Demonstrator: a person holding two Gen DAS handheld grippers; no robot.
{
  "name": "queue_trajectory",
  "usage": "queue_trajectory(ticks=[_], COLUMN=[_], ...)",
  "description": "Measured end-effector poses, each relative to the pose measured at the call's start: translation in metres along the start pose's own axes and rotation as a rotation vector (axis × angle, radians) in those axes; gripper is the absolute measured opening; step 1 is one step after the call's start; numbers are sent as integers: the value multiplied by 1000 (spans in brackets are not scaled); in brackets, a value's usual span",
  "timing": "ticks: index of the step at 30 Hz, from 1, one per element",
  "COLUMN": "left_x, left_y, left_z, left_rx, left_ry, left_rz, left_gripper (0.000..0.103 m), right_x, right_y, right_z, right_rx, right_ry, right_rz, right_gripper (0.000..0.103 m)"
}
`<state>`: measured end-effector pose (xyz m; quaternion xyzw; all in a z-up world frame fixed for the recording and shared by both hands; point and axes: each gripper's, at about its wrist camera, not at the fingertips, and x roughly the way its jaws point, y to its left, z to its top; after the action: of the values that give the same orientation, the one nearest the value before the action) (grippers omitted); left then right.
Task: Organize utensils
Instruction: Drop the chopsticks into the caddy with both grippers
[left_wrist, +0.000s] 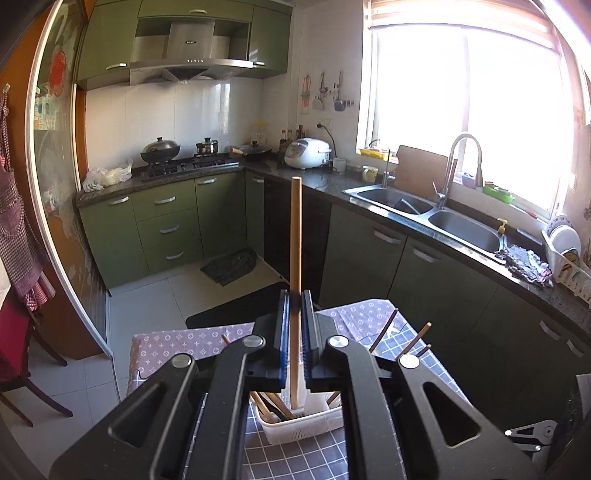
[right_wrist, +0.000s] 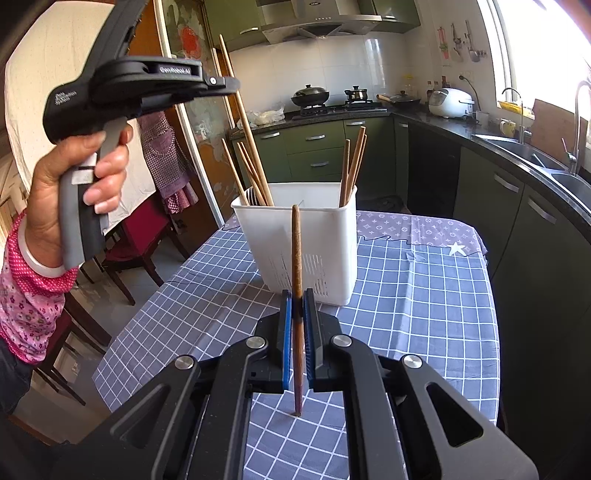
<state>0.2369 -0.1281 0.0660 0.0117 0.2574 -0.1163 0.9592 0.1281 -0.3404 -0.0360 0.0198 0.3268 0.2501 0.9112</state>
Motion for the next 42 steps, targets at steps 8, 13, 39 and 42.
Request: queue_trajectory(ticks=[8,13,39,42], left_x=[-5,-55,-112,-110], left_y=[8,16,15,19], left_z=[-21,-39,-175,-177], left_rx=[13,-1,-52,-71], left_ry=[-6,-87,-95,-73], left_rz=[4,22,75,64], left_gripper=[33,46,96,96], right_x=[-1,-14,-14,7], right_y=[-2,-3,5,0], right_z=[3,13,179,175], right_rx=[13,20,1,10], right_ry=[0,-35,-279,-243], right_rz=[1,7,-57,-70], right_gripper=[7,7,7,7])
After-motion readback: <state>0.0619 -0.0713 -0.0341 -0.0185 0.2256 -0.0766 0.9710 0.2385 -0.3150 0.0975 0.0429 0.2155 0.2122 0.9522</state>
